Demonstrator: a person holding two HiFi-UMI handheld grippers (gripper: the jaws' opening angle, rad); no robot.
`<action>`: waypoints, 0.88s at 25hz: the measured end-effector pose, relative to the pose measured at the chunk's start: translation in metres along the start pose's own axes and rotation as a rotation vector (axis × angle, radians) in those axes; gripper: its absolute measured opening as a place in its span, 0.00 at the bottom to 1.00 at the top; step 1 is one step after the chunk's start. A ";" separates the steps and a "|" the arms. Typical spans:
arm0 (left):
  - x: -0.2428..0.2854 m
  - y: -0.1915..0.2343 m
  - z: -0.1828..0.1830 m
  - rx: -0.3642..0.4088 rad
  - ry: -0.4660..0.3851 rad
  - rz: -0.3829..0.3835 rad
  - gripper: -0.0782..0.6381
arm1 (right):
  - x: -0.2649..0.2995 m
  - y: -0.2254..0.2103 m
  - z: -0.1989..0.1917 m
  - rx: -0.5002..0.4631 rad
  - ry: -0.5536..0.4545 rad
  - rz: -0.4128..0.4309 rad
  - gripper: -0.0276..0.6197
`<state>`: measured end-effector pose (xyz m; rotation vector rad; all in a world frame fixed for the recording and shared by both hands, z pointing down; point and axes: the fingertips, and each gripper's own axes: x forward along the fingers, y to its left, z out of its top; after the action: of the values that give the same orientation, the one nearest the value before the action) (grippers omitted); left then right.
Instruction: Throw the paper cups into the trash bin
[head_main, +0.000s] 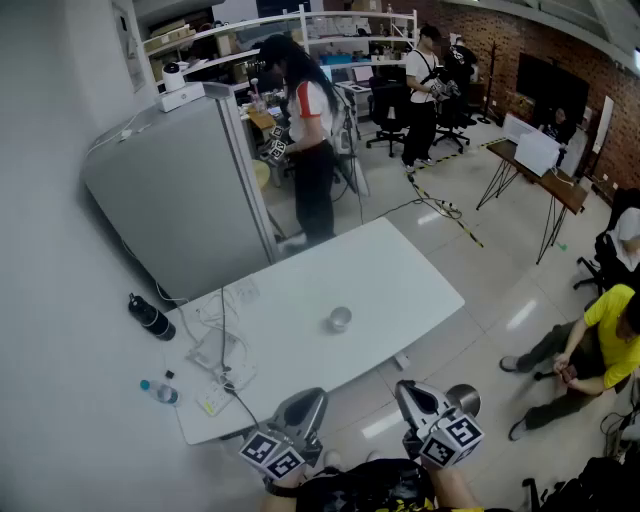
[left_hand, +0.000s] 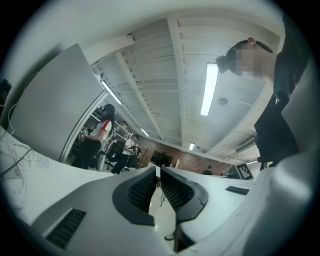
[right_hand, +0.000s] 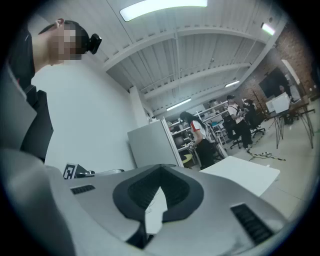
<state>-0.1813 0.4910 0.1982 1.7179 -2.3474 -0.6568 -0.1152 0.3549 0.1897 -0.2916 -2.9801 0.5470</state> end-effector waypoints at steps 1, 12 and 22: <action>0.002 0.004 0.003 0.004 -0.008 -0.003 0.14 | 0.005 0.000 0.003 -0.010 -0.006 0.004 0.05; -0.023 0.034 0.017 0.001 -0.024 -0.007 0.14 | 0.039 0.031 -0.006 -0.024 0.009 0.010 0.05; -0.029 0.070 0.019 -0.007 -0.014 -0.016 0.14 | 0.056 0.038 -0.016 -0.026 0.009 -0.007 0.05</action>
<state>-0.2395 0.5396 0.2153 1.7368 -2.3401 -0.6803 -0.1615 0.4065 0.1944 -0.2847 -2.9799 0.5051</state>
